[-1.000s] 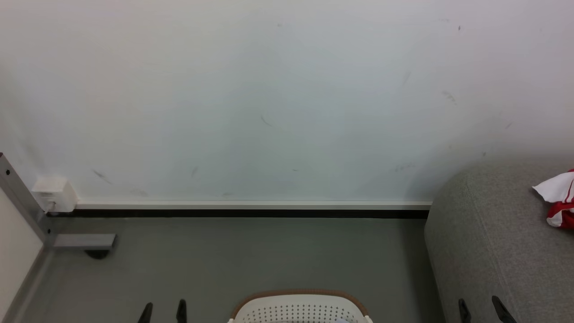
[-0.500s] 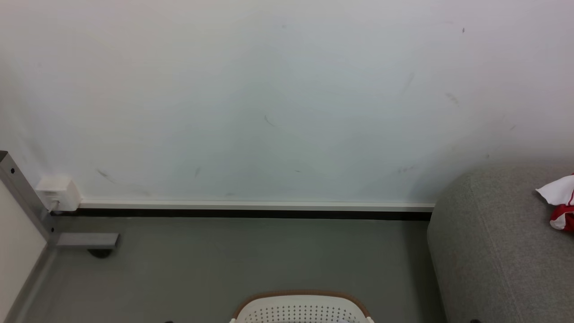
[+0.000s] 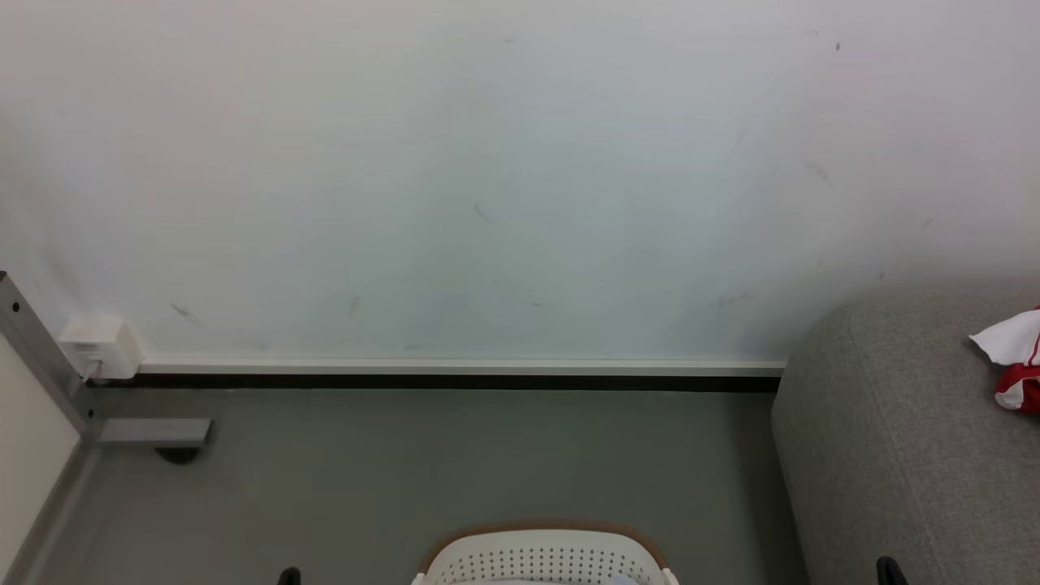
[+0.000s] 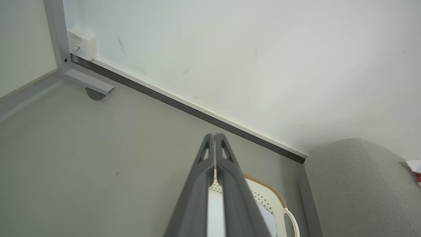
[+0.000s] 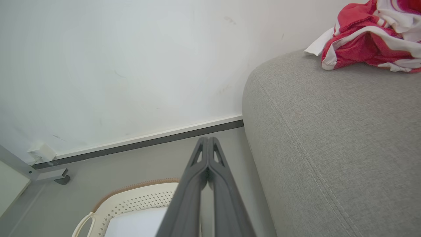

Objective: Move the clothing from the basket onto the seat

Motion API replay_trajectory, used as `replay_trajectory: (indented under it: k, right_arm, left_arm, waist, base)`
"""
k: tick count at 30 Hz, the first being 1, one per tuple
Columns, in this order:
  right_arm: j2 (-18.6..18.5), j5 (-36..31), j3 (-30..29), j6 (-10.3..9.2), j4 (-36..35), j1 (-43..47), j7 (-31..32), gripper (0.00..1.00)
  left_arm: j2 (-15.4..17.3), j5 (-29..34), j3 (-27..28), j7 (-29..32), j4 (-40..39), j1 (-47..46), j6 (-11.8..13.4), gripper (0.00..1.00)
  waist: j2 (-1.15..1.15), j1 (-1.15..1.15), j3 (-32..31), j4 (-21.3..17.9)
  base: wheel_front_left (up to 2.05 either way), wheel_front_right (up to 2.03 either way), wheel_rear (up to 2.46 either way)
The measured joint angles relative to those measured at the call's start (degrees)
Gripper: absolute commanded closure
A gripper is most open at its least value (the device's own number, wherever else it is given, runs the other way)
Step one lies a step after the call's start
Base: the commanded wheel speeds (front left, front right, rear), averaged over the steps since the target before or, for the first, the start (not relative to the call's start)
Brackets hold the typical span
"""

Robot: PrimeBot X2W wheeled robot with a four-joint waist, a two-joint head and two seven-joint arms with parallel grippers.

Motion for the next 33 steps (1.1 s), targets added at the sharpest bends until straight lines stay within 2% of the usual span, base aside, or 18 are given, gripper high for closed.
replay_trajectory:
  k: [17,33]
  right_arm:
    - [0.0,16.14,-0.94,0.0,-2.11,-1.99,3.78,1.0]
    - [-0.02,28.73,-1.93,0.0,-3.66,-3.66,7.0,1.0]
  left_arm:
    - [0.02,-15.53,1.44,3.86,-1.74,-2.15,-1.01,1.0]
    - [0.05,-27.32,2.65,7.05,-3.01,-4.0,-1.75,1.0]
  waist:
    - [0.0,0.0,0.77,-0.55]
    - [0.0,0.0,1.5,-1.07]
  base:
    - [0.0,0.0,0.0]
    - [0.0,0.0,0.0]
